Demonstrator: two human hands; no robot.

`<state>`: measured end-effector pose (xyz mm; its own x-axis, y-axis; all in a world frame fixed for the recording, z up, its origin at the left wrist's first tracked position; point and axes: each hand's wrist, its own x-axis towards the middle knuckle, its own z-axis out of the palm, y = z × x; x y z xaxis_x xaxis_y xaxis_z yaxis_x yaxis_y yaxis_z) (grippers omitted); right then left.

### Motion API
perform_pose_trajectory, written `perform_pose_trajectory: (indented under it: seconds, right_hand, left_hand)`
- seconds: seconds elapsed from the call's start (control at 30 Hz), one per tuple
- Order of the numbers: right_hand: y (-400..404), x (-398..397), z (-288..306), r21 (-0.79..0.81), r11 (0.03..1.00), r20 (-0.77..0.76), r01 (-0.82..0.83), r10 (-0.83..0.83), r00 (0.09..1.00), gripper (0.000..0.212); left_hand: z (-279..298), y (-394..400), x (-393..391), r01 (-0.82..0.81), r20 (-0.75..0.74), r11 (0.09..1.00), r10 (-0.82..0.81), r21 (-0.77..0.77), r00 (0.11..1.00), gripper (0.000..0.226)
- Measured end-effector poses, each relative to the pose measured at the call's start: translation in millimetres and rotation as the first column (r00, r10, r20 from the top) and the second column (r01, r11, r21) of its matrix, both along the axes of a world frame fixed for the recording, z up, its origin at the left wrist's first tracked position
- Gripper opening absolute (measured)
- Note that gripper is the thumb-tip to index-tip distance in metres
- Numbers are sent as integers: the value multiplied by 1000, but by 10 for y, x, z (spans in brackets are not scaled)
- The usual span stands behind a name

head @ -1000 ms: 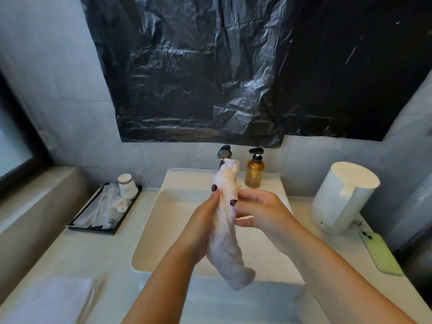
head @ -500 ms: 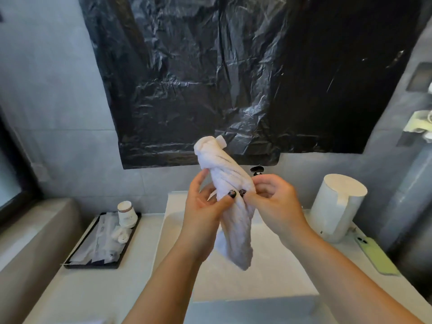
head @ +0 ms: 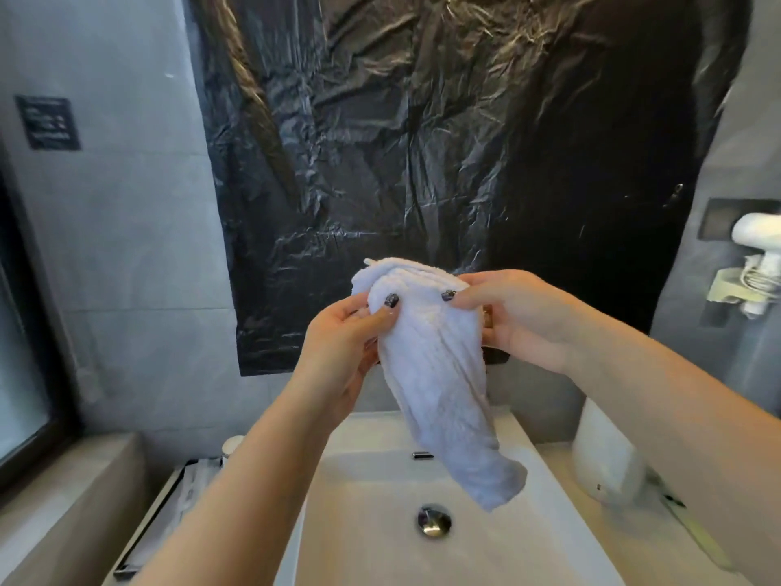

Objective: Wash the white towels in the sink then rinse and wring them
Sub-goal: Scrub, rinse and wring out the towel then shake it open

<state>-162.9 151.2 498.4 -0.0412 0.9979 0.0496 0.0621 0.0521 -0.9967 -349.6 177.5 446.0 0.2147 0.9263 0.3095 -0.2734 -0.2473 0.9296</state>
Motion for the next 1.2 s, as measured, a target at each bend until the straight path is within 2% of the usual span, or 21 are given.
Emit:
perform_pose_trajectory:
  seconds: [0.07,0.13,0.2,0.27,0.37,0.5,0.57,0.67,0.73,0.77,0.83,0.93,1.03,1.13,1.2]
  right_hand:
    - [2,10,29,-88,991,-147,-102,89,985,30]
    - [-5,58,-28,-181,968,-232,-175,130,964,43]
    - [-38,111,-104,-232,943,-222,-237,186,957,47]
    - [-89,187,-122,-212,949,-165,-233,200,966,33]
    - [-129,271,-83,-138,972,-136,-192,173,975,21]
    - [-83,206,-211,-153,955,-82,-253,243,967,40]
    - [-45,182,-338,-123,973,-143,-197,179,973,38]
    - [-12,194,-430,23,998,-255,-54,58,965,29]
    - [22,226,-497,72,996,-248,45,-26,968,30]
    - [35,243,-543,78,993,-221,87,-68,973,31]
    - [44,283,-631,61,990,-206,125,-110,972,32]
    - [39,379,-700,0,979,-275,204,-196,941,33]
    - [37,550,-779,-82,955,-187,287,-297,936,38]
    - [-28,602,-883,-131,953,-34,275,-281,959,42]
    - [-56,577,-935,-160,953,-15,256,-261,965,44]
  left_hand:
    - [76,2,46,-93,14,996,93,12,996,20]
    - [120,10,115,-186,70,983,185,-2,980,23]
    - [172,30,175,-297,88,954,293,35,952,24]
    - [244,42,213,-371,60,924,367,97,928,21]
    - [316,52,233,-365,15,919,367,151,930,14]
    - [271,57,296,-248,-28,962,253,111,967,10]
    - [164,42,301,-112,10,990,112,84,994,3]
    - [-161,16,278,72,70,997,-71,-11,995,25]
    - [-421,-37,323,108,-98,988,-119,-107,988,27]
    - [-531,-70,360,87,-189,986,-113,-140,975,24]
    - [-675,-96,444,-14,-248,989,-22,-144,968,26]
    - [-652,-79,532,-184,-178,981,170,-66,969,33]
    - [-440,-51,592,-346,-72,938,345,2,936,44]
    - [-206,-47,627,-345,4,938,345,3,938,38]
    - [-77,-42,647,-344,-22,939,344,14,939,32]
